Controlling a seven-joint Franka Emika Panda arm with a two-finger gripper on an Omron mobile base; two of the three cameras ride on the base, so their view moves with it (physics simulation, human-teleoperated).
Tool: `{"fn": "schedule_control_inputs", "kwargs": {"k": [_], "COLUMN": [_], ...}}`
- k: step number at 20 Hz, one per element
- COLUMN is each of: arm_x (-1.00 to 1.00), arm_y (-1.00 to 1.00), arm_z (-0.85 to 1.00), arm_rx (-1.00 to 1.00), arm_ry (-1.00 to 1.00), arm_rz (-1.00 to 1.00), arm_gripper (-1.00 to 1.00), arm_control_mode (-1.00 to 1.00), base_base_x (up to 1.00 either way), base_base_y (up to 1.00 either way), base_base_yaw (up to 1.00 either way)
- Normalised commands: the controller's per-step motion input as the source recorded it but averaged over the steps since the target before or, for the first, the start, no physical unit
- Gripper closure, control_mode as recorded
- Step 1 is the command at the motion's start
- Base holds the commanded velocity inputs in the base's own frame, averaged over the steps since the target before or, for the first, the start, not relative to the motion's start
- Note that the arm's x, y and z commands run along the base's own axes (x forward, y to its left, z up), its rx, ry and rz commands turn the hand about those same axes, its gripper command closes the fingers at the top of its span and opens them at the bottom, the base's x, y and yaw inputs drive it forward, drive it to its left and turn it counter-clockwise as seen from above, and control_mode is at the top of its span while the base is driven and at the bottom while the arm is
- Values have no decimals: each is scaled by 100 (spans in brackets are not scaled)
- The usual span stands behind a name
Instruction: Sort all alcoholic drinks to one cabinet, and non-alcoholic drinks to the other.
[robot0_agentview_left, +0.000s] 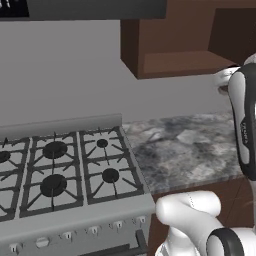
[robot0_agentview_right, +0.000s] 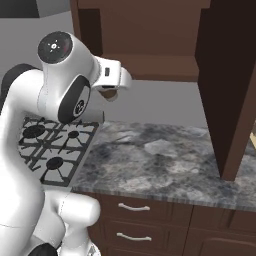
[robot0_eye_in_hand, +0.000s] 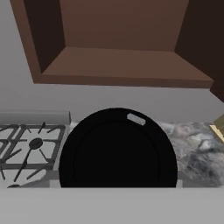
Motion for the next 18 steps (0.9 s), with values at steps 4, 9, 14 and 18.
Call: {"fn": "schedule_control_inputs", "kwargs": {"k": [4,9,14,18], "arm_x": [23,24,30,38], "arm_y": [-10,-11,-10,-5], "arm_z": [22,24,7,0], "arm_rx": [0,0,0,0], "arm_ry": [-1,0,0,0], "arm_rz": [0,0,0,0], "arm_gripper": [100,100,100,100], "arm_control_mode": [-100,-100,-100,-100], "base_base_x": [0,0,0,0], "base_base_y": [0,0,0,0], "base_base_yaw": [0,0,0,0]}}
